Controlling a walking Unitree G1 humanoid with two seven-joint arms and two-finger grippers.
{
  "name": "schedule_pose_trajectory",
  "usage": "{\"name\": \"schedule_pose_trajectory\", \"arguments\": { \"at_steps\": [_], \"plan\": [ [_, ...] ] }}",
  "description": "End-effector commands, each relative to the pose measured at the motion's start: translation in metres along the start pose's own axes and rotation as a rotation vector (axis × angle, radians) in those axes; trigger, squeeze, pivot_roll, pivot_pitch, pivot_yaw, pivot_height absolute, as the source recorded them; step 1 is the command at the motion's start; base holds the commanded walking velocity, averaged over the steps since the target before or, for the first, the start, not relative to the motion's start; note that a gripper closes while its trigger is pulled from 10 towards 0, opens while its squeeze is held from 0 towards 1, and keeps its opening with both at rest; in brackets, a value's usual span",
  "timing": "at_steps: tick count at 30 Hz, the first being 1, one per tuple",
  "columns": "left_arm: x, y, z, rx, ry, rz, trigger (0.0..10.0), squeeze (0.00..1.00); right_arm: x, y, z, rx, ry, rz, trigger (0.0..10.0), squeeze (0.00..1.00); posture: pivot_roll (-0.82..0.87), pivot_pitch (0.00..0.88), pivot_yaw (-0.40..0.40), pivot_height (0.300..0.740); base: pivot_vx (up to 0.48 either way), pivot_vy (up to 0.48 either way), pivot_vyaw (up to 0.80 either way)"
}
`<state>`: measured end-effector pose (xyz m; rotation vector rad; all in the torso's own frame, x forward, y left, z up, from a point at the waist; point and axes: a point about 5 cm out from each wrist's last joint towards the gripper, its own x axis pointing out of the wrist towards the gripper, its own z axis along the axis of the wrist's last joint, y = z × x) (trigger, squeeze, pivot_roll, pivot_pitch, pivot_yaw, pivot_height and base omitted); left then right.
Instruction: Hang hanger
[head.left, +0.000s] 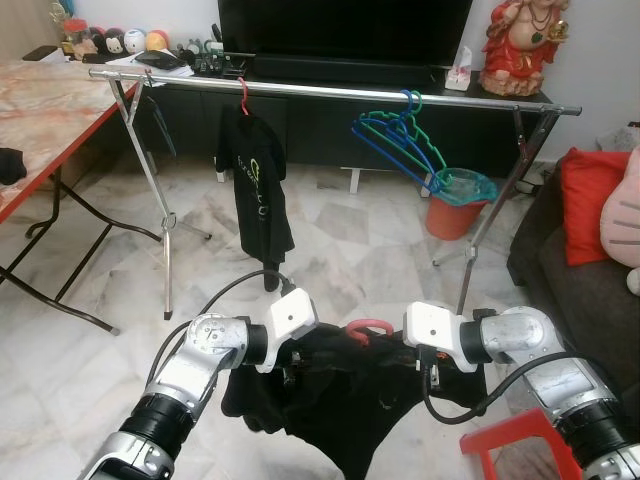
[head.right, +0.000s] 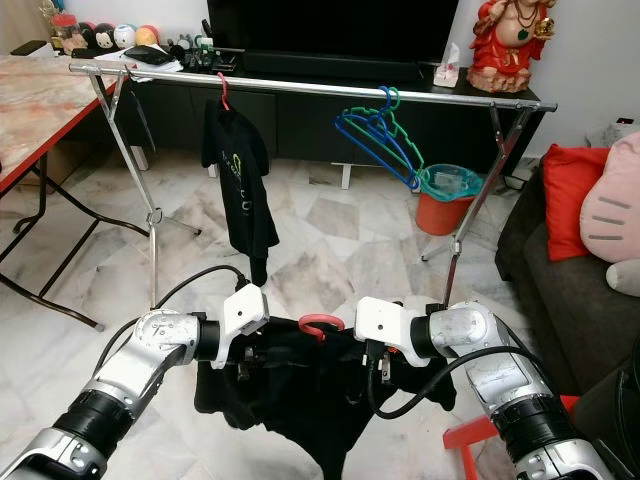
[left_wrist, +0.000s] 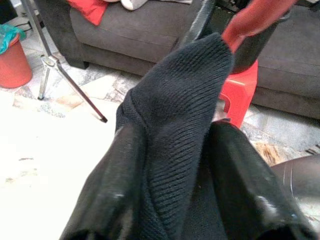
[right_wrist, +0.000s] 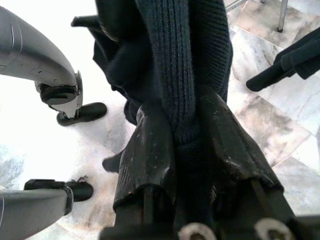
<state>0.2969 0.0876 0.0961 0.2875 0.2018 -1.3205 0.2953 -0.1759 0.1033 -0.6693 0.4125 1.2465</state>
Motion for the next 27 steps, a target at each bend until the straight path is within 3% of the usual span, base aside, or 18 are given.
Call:
{"name": "schedule_pose_trajectory", "arguments": {
  "at_steps": [1,25,26,27],
  "plan": [
    [0.0049,-0.0022,-0.0012,0.013,0.024,-0.021,0.0,0.0,-0.0039,-0.0067,0.0163,-0.042,-0.063,-0.035,0.0,0.0,-0.05,0.0,-0.026,0.74,0.0,0.0,0.0],
    [0.0042,-0.0072,-0.0031,-0.021,0.008,-0.047,0.0,0.0,0.0021,-0.0061,0.016,-0.05,-0.049,-0.042,0.0,0.0,-0.05,0.0,-0.033,0.74,0.0,0.0,0.0],
    [0.0039,-0.0071,-0.0032,-0.023,0.007,-0.047,0.0,0.0,0.002,-0.0075,0.0145,-0.058,-0.036,-0.056,2.9,0.0,-0.05,0.0,-0.033,0.74,0.0,0.0,0.0],
    [0.0038,-0.007,-0.0032,-0.023,0.008,-0.046,0.0,0.0,0.002,-0.0081,0.0131,-0.055,-0.027,-0.061,9.5,0.0,-0.05,0.0,-0.033,0.74,0.0,0.0,0.0]
  ]
}}
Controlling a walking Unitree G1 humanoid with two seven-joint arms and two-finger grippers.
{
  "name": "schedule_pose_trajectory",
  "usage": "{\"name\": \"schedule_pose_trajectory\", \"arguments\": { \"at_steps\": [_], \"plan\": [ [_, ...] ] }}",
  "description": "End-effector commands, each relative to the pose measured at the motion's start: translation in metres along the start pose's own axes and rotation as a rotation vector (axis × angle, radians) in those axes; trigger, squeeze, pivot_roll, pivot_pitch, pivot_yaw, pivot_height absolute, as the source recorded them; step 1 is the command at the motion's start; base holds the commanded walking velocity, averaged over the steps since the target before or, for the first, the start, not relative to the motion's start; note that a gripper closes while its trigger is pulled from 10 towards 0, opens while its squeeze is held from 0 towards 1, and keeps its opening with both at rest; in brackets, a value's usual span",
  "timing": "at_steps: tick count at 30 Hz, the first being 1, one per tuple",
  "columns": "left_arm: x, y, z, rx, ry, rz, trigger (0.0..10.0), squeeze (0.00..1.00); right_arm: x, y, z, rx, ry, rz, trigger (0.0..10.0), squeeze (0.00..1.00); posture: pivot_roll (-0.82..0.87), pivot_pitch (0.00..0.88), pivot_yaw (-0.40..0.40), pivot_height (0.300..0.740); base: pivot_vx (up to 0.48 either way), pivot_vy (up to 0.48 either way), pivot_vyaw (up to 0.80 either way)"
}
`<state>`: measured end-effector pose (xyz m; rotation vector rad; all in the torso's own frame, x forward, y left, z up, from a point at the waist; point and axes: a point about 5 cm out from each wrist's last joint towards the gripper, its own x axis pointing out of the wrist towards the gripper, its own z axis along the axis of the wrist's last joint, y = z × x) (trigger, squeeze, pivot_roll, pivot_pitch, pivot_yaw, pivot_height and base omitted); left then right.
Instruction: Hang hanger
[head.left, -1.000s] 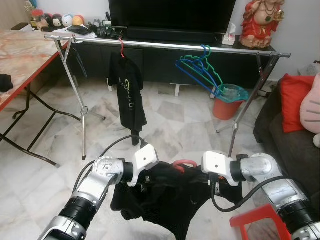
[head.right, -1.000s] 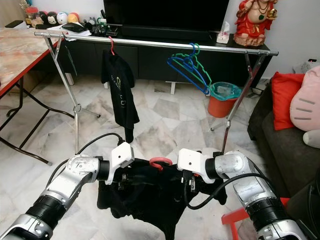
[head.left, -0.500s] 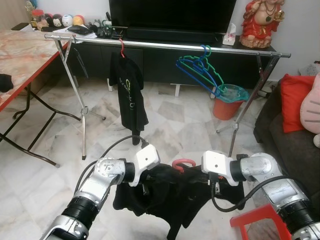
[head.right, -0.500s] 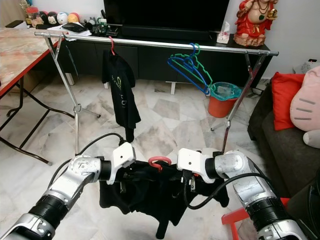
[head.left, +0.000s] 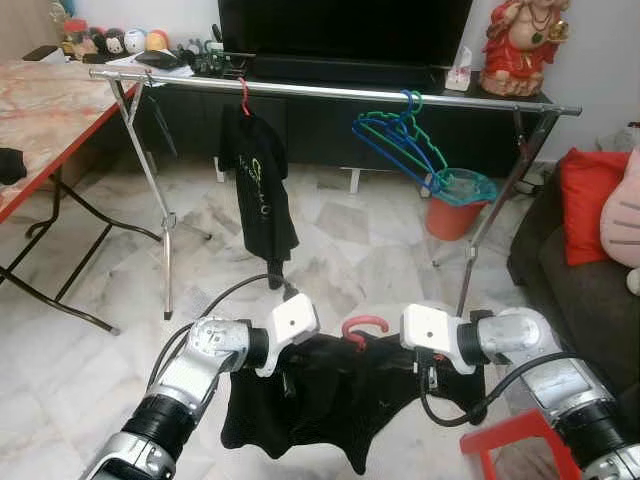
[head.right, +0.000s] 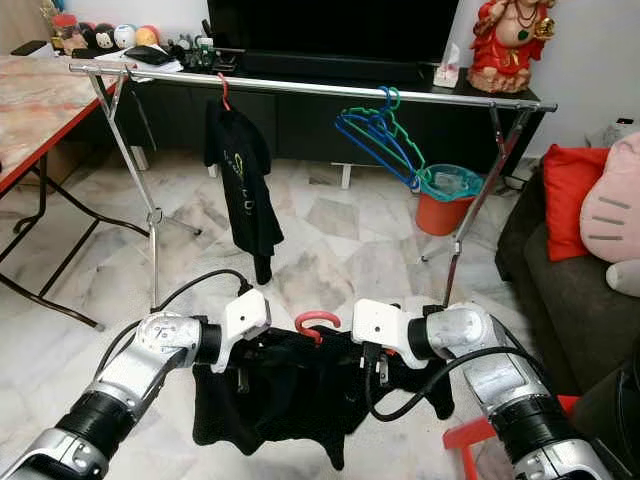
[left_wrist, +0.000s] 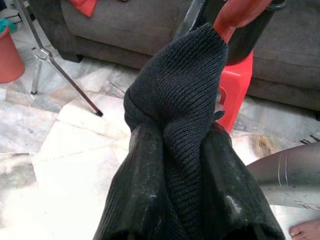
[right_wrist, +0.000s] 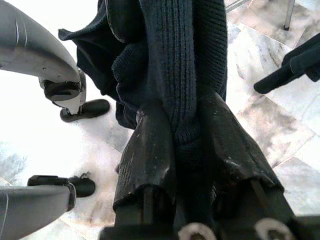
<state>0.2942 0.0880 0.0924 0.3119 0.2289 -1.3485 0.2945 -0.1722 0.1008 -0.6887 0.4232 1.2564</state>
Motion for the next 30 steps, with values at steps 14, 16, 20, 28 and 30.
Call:
{"name": "schedule_pose_trajectory", "arguments": {
  "at_steps": [14,16,20,28,30],
  "plan": [
    [0.0,-0.002,-0.001,-0.029,-0.011,-0.009,0.0,0.0,-0.004,-0.013,0.009,-0.024,-0.035,-0.086,10.0,1.0,-0.05,0.0,-0.036,0.74,0.0,0.0,0.0],
    [-0.001,-0.002,-0.002,-0.029,-0.01,-0.007,0.0,0.0,-0.005,-0.014,0.009,-0.025,-0.035,-0.087,10.0,1.0,-0.05,0.0,-0.036,0.74,0.0,0.0,0.0],
    [-0.002,-0.002,-0.003,-0.029,-0.004,-0.002,0.0,0.0,-0.007,-0.016,0.009,-0.027,-0.032,-0.101,10.0,1.0,-0.05,0.0,-0.037,0.74,0.0,0.0,0.0],
    [-0.005,0.003,-0.009,-0.021,0.015,0.091,0.0,0.0,-0.012,-0.023,0.006,-0.019,-0.019,-0.175,10.0,1.0,-0.05,0.0,-0.037,0.74,0.0,0.0,0.0],
    [-0.007,0.005,-0.012,-0.028,0.021,0.129,0.0,0.0,-0.013,-0.024,0.004,-0.005,-0.017,-0.205,10.0,1.0,-0.05,0.0,-0.038,0.74,0.0,0.0,0.0]
  ]
}}
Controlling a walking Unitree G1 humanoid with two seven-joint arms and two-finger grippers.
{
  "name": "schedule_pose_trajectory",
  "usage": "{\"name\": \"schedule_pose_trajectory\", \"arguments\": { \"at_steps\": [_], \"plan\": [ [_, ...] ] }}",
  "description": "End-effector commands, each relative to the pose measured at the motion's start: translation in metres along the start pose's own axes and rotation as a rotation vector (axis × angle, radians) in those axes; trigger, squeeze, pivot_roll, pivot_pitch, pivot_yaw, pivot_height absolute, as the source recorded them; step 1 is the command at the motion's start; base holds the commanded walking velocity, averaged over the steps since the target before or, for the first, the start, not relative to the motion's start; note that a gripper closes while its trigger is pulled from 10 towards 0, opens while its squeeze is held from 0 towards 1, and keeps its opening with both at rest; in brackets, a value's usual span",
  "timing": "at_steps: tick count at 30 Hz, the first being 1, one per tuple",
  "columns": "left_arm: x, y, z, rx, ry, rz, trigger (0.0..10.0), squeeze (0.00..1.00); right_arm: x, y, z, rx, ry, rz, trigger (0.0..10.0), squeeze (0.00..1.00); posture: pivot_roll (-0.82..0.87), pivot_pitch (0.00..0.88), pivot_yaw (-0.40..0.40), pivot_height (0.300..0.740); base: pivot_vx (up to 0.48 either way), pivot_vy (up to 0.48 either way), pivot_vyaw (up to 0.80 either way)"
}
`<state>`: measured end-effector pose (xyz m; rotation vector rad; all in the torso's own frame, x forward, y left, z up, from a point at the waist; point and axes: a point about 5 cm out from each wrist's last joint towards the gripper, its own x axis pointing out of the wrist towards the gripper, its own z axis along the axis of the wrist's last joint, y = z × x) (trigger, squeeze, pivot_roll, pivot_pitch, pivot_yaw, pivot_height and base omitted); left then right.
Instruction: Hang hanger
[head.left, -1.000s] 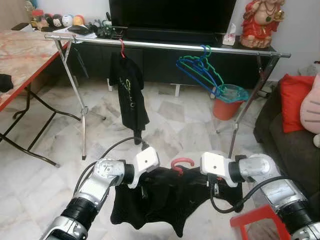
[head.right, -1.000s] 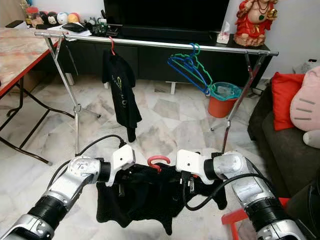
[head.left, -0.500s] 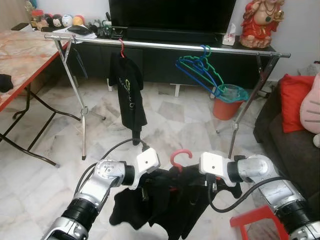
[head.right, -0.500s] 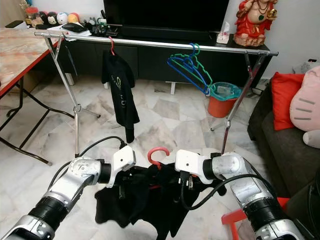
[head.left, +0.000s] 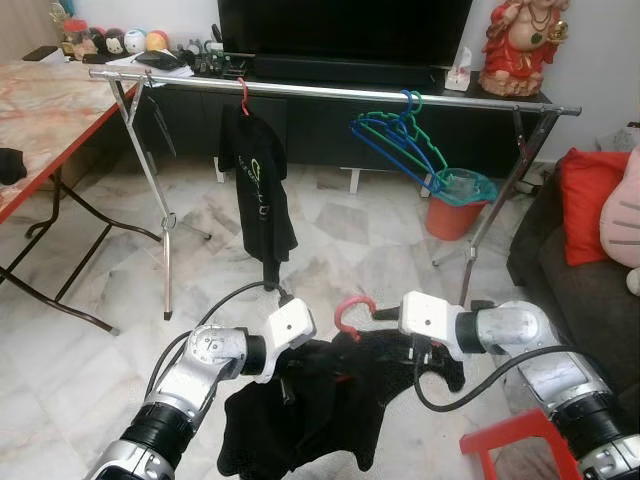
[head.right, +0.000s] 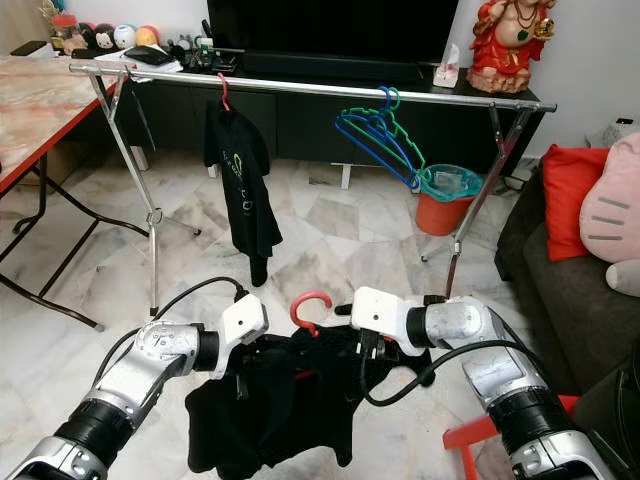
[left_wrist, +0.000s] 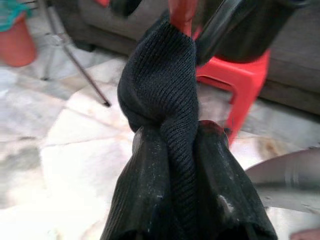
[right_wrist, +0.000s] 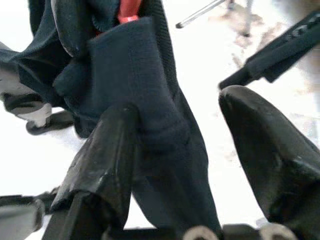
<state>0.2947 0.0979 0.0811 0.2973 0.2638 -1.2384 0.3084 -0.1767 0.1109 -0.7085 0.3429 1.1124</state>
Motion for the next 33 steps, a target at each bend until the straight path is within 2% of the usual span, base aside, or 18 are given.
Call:
{"name": "schedule_pose_trajectory", "arguments": {
  "at_steps": [1,10,11,12,13,14,15,17,18,19,22,24,27,28,29,32,33],
  "plan": [
    [-0.003,0.005,0.002,0.018,-0.006,0.049,0.0,0.0,-0.006,-0.008,-0.001,0.014,-0.002,-0.055,10.0,1.0,-0.04,0.0,-0.036,0.74,0.0,0.0,0.0],
    [-0.01,0.01,-0.008,0.014,0.002,0.187,0.0,0.0,-0.005,-0.001,-0.009,0.074,-0.019,-0.128,10.0,1.0,-0.04,0.0,-0.029,0.74,0.0,0.0,0.0],
    [-0.011,0.012,-0.008,0.008,-0.003,0.216,0.0,0.0,-0.006,-0.003,-0.011,0.091,-0.02,-0.165,10.0,0.88,-0.04,0.0,-0.03,0.74,0.0,0.0,0.0],
    [-0.012,0.014,-0.008,0.006,-0.011,0.256,0.0,0.0,-0.008,-0.008,-0.015,0.122,-0.017,-0.235,10.0,0.68,-0.04,0.0,-0.032,0.74,0.0,0.0,0.0],
    [-0.012,0.015,-0.008,0.012,-0.013,0.273,0.0,0.0,-0.009,-0.011,-0.018,0.14,-0.013,-0.274,10.0,0.27,-0.04,0.0,-0.032,0.74,0.0,0.0,0.0],
    [-0.013,0.018,-0.007,0.014,-0.014,0.313,0.0,0.0,-0.009,-0.014,-0.022,0.172,-0.007,-0.324,10.0,0.0,-0.04,0.0,-0.032,0.74,0.0,0.0,0.0],
    [-0.015,0.02,-0.007,0.011,-0.02,0.356,0.0,0.0,-0.009,-0.016,-0.027,0.216,0.0,-0.38,10.0,0.0,-0.04,0.0,-0.031,0.74,0.0,0.0,0.0],
    [-0.018,0.023,-0.007,0.011,-0.031,0.438,4.2,0.0,-0.007,-0.017,-0.037,0.304,0.015,-0.477,10.0,0.0,-0.05,0.0,-0.029,0.74,0.0,0.0,0.0],
    [-0.02,0.025,-0.007,0.015,-0.034,0.477,7.0,0.0,-0.005,-0.016,-0.042,0.345,0.021,-0.521,10.0,0.0,-0.05,0.0,-0.027,0.74,0.0,0.0,0.0],
    [-0.024,0.028,-0.009,0.008,-0.036,0.551,10.0,0.0,-0.002,-0.011,-0.053,0.442,0.029,-0.594,10.0,0.0,-0.04,0.0,-0.029,0.74,0.0,0.0,0.0],
    [-0.03,0.032,-0.01,-0.023,-0.058,0.638,10.0,0.0,0.003,-0.002,-0.068,0.558,0.047,-0.673,10.0,0.0,-0.04,0.0,-0.03,0.74,0.0,0.0,0.0],
    [-0.042,0.039,-0.013,-0.046,-0.075,0.766,10.0,0.0,0.01,0.016,-0.091,0.723,0.108,-0.762,10.0,0.0,-0.03,0.0,-0.03,0.74,0.0,0.0,0.0],
    [-0.046,0.04,-0.014,-0.05,-0.077,0.804,10.0,0.0,0.011,0.023,-0.098,0.762,0.133,-0.779,10.0,0.0,-0.03,0.0,-0.029,0.74,0.0,0.0,0.0],
    [-0.052,0.041,-0.017,-0.057,-0.074,0.842,10.0,0.0,0.013,0.032,-0.105,0.804,0.164,-0.802,10.0,0.0,-0.04,0.0,-0.028,0.74,0.0,0.0,0.0],
    [-0.06,0.043,-0.023,-0.075,-0.067,0.9,10.0,0.0,0.015,0.048,-0.118,0.873,0.223,-0.833,10.0,0.0,-0.03,0.0,-0.024,0.74,0.0,0.0,0.0],
    [-0.068,0.043,-0.029,-0.092,-0.057,0.962,10.0,0.0,0.017,0.071,-0.131,0.963,0.301,-0.852,10.0,0.0,-0.03,0.0,-0.022,0.74,0.0,0.0,0.0],
    [-0.071,0.042,-0.033,-0.111,-0.06,0.987,10.0,0.0,0.018,0.084,-0.138,1.006,0.343,-0.855,10.0,0.0,-0.02,0.0,-0.02,0.74,0.0,0.0,0.0]
  ]
}}
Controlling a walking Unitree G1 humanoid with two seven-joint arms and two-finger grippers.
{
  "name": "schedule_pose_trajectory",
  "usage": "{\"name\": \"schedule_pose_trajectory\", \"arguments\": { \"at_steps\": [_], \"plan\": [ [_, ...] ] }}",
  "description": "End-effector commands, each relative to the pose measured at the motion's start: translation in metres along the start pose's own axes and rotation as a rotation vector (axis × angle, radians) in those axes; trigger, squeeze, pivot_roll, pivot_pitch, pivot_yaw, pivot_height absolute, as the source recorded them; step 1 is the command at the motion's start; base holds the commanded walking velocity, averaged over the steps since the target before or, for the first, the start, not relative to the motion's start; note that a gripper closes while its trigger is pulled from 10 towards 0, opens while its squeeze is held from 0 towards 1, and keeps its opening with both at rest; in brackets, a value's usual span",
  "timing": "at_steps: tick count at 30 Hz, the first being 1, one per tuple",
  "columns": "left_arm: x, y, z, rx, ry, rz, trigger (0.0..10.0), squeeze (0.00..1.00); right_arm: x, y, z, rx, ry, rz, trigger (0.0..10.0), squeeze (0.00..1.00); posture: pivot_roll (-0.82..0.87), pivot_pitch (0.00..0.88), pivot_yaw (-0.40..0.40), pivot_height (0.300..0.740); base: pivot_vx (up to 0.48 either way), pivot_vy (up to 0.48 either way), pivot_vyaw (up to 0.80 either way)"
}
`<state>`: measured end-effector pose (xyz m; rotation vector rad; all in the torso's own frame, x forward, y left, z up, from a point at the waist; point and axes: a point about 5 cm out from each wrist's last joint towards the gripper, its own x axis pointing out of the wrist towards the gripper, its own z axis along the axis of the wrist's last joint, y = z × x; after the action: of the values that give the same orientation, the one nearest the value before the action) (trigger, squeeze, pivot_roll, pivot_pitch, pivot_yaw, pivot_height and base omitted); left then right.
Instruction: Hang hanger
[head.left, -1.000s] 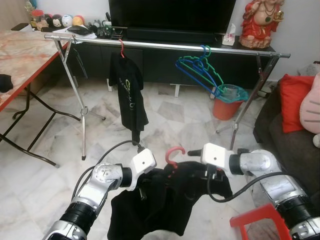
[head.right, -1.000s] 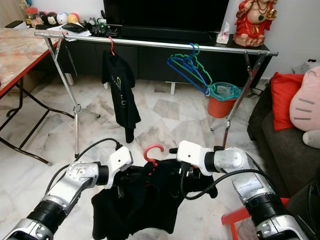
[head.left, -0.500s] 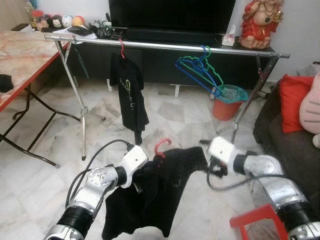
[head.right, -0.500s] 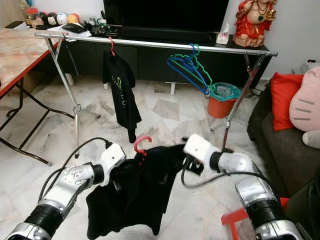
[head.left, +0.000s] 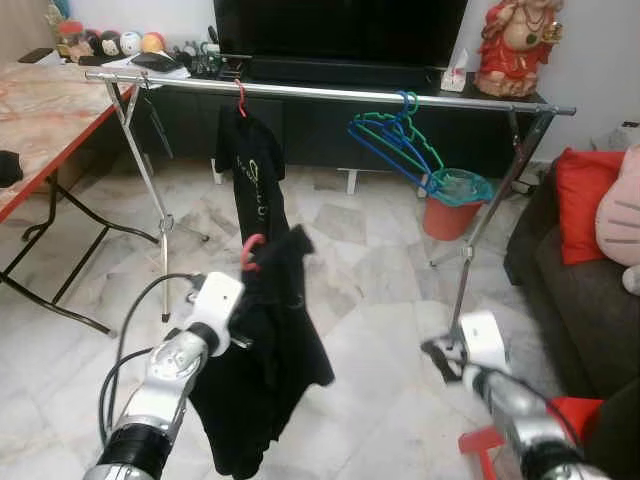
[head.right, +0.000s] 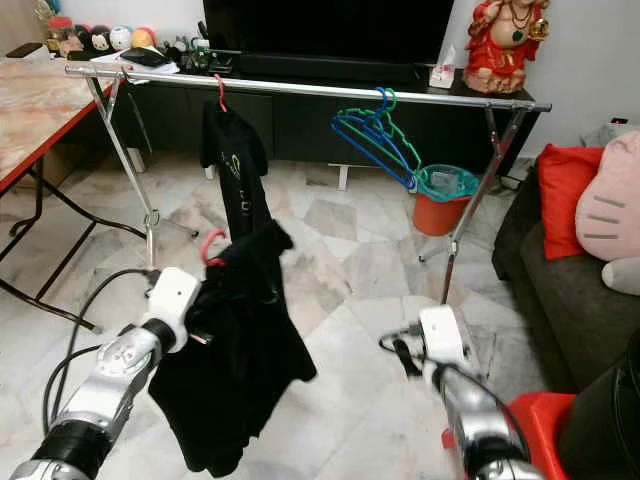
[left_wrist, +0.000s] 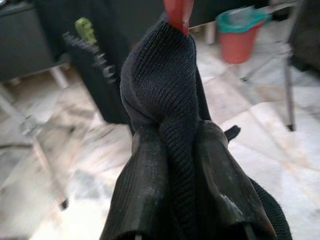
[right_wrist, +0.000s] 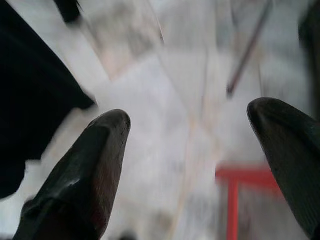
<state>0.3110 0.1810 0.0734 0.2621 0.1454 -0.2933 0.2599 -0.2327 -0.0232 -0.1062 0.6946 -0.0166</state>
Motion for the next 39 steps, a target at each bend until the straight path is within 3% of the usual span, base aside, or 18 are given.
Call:
{"name": "schedule_pose_trajectory", "arguments": {
  "at_steps": [1,4,13,19,26,30,33,39],
  "plan": [
    [-0.002,0.007,0.003,-0.017,-0.034,0.052,10.0,0.0,-0.003,0.0,-0.017,0.053,0.06,-0.046,10.0,0.0,-0.02,0.0,-0.019,0.74,0.0,0.0,0.0],
    [-0.005,0.008,-0.005,-0.034,-0.012,0.098,10.0,0.0,-0.008,0.003,-0.044,0.138,0.146,-0.095,10.0,0.0,-0.02,0.0,-0.017,0.74,0.0,0.0,0.0],
    [-0.01,0.001,-0.01,-0.022,-0.017,0.156,10.0,0.0,-0.019,0.005,-0.073,0.329,0.209,-0.15,10.0,0.0,0.03,0.0,-0.043,0.74,0.0,0.0,0.0],
    [-0.021,-0.001,-0.012,-0.054,-0.054,0.207,10.0,0.0,-0.026,-0.013,-0.083,0.378,0.218,-0.191,10.0,0.0,0.04,0.0,-0.052,0.74,0.0,0.0,0.0],
    [-0.033,0.003,-0.007,0.082,-0.058,0.153,10.0,0.0,-0.042,-0.031,-0.107,0.365,0.266,-0.238,10.0,0.0,0.06,0.0,-0.045,0.74,0.0,0.0,0.0],
    [-0.033,0.011,-0.008,0.07,-0.052,0.176,10.0,0.0,-0.053,-0.034,-0.126,0.394,0.312,-0.294,10.0,0.0,0.02,0.0,0.005,0.74,0.0,0.0,0.0],
    [-0.029,0.008,-0.009,0.033,-0.053,0.191,10.0,0.0,-0.059,-0.035,-0.135,0.41,0.327,-0.313,10.0,0.0,0.0,0.0,0.007,0.74,0.0,0.0,0.0],
    [-0.027,-0.004,-0.008,-0.02,-0.065,0.195,10.0,0.0,-0.069,-0.039,-0.147,0.346,0.375,-0.3,10.0,0.0,-0.01,0.0,-0.013,0.74,0.0,0.0,0.0]
  ]
}}
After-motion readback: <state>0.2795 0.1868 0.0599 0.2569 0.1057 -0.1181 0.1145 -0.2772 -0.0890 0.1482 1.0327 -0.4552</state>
